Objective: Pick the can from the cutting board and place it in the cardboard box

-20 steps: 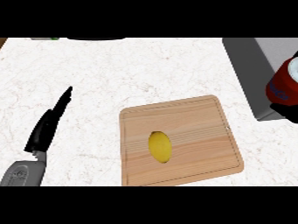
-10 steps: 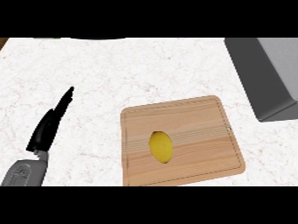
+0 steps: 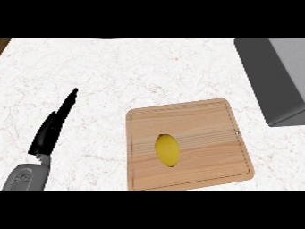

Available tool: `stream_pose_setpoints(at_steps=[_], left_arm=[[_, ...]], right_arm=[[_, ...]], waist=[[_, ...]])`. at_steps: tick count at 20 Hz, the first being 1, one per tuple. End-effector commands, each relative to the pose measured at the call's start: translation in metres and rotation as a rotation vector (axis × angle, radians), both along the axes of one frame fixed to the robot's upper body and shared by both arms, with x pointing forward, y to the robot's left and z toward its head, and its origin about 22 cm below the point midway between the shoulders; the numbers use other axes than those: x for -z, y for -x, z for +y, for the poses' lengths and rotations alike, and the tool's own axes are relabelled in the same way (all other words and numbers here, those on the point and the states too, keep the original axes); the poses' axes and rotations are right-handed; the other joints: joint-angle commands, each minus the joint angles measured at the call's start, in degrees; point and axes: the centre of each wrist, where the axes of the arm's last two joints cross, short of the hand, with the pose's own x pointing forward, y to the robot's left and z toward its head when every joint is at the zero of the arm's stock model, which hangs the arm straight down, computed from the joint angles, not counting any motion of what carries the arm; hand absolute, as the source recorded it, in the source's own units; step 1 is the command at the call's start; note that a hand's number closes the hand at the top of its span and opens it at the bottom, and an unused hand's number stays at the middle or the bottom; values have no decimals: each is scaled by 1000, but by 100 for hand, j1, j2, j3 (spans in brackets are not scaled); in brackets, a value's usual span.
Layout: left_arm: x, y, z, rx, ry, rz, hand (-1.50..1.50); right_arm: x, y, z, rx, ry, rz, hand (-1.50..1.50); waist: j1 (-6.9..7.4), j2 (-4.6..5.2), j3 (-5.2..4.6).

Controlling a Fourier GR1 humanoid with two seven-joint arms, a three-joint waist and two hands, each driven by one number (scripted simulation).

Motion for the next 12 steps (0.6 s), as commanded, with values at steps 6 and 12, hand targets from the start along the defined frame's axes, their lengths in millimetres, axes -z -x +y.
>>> stream_pose_setpoints(at_steps=[6,12], left_arm=[[8,4,-5,23,14,0,0],[-1,-6,-3,4,1,-13,0]], right_arm=[[75,-19,-25,-97,-204,250,-150],[65,-36,-15,-228,-525,-91,-150]], waist=[[85,33,10],[18,20,15]])
